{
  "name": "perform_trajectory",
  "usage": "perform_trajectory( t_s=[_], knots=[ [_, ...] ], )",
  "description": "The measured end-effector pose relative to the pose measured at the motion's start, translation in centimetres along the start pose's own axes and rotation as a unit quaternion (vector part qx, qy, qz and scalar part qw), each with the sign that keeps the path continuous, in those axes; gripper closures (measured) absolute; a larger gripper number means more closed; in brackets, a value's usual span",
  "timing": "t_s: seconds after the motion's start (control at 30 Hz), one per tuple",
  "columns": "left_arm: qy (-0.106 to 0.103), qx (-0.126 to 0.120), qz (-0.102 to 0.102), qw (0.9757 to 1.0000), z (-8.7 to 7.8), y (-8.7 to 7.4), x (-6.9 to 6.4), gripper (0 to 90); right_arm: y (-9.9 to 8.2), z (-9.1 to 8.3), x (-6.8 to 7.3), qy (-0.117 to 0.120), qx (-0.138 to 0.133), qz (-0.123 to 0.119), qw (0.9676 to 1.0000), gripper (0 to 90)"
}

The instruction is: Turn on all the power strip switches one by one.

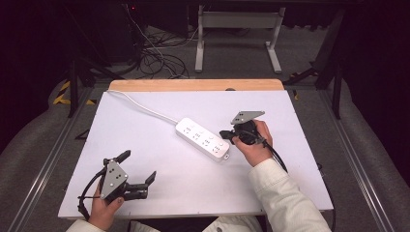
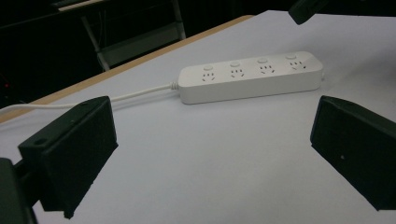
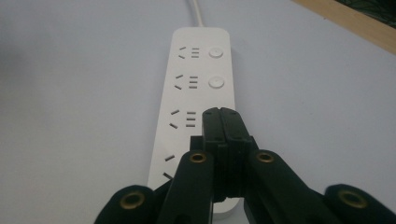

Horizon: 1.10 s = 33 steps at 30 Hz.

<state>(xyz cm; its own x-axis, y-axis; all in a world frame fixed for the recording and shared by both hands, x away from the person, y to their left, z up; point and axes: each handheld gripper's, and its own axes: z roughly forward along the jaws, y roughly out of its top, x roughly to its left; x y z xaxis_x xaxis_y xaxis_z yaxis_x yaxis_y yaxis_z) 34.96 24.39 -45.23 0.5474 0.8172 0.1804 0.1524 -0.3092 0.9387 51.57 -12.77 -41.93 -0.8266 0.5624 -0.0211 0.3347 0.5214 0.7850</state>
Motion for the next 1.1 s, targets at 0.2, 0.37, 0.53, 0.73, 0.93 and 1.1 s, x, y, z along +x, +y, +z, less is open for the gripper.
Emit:
perform_trajectory(
  t_s=[0.2, 0.37, 0.53, 0.73, 0.93, 1.1],
  knots=[
    [0.002, 0.0, 0.0, 1.0, 0.0, 0.0, 0.1, 0.9, 0.0, 1.2, 0.0, -0.005, 0.023, -0.004, 0.9997, 90.0],
    [0.003, 0.0, 0.0, 1.0, 0.0, 0.0, 0.1, 0.9, -0.2, 1.9, -0.2, -0.008, 0.043, -0.005, 0.999, 90.0],
    [0.005, 0.0, -0.001, 1.0, 0.0, 0.0, 0.1, 0.9, -0.4, 2.6, -0.2, -0.009, 0.061, -0.004, 0.9981, 90.0],
    [0.008, 0.001, -0.006, 0.9999, 0.0, -0.1, 0.2, 0.9, -0.5, 3.0, -0.1, -0.009, 0.074, -0.006, 0.9972, 90.0],
    [0.008, 0.001, -0.006, 1.0, 0.0, -0.1, 0.2, 0.9, -0.6, 3.4, -0.1, -0.006, 0.091, -0.005, 0.9958, 90.0],
    [0.007, 0.003, -0.005, 1.0, 0.0, -0.1, 0.2, 0.9, -0.6, 3.5, -0.1, -0.009, 0.097, -0.006, 0.9953, 90.0]
  ],
)
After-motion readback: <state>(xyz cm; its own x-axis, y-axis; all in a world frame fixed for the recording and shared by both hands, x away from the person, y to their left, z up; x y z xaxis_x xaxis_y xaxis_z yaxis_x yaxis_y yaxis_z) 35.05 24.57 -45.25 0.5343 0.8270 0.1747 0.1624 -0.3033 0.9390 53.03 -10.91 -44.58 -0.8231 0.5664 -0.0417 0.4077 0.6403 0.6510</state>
